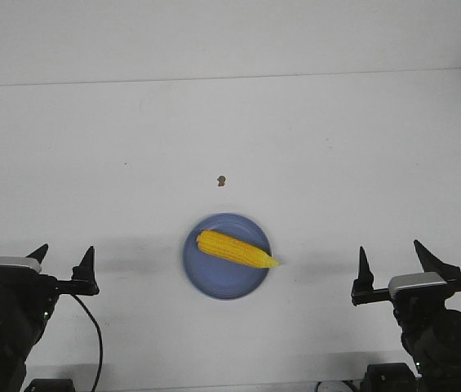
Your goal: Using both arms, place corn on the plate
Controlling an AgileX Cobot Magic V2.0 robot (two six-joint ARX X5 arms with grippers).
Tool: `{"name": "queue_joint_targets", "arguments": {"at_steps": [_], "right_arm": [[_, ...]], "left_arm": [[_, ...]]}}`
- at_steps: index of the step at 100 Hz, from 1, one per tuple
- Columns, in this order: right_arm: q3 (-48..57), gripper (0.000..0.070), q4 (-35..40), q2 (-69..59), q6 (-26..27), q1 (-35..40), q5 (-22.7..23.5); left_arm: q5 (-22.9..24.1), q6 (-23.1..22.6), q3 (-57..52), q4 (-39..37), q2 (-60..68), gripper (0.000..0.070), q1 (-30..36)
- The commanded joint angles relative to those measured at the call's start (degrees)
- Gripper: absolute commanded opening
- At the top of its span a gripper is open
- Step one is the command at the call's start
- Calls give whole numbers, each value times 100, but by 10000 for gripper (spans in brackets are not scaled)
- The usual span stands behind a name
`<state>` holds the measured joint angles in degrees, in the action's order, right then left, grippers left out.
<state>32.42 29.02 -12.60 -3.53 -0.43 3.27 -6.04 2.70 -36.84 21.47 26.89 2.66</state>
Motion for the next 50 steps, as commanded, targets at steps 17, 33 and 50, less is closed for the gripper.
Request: {"name": "queue_joint_targets", "arguments": {"at_steps": [17, 33, 50], "right_arm": [[33, 700, -2, -20, 118, -4, -28], [33, 316, -4, -20, 118, -4, -15], [35, 62, -7, -20, 118, -2, -20]], "left_arm": [[44, -9, -37, -55, -223, 620, -2], [52, -7, -37, -33, -227, 455, -2], [50, -9, -37, 7, -227, 0, -2]]}}
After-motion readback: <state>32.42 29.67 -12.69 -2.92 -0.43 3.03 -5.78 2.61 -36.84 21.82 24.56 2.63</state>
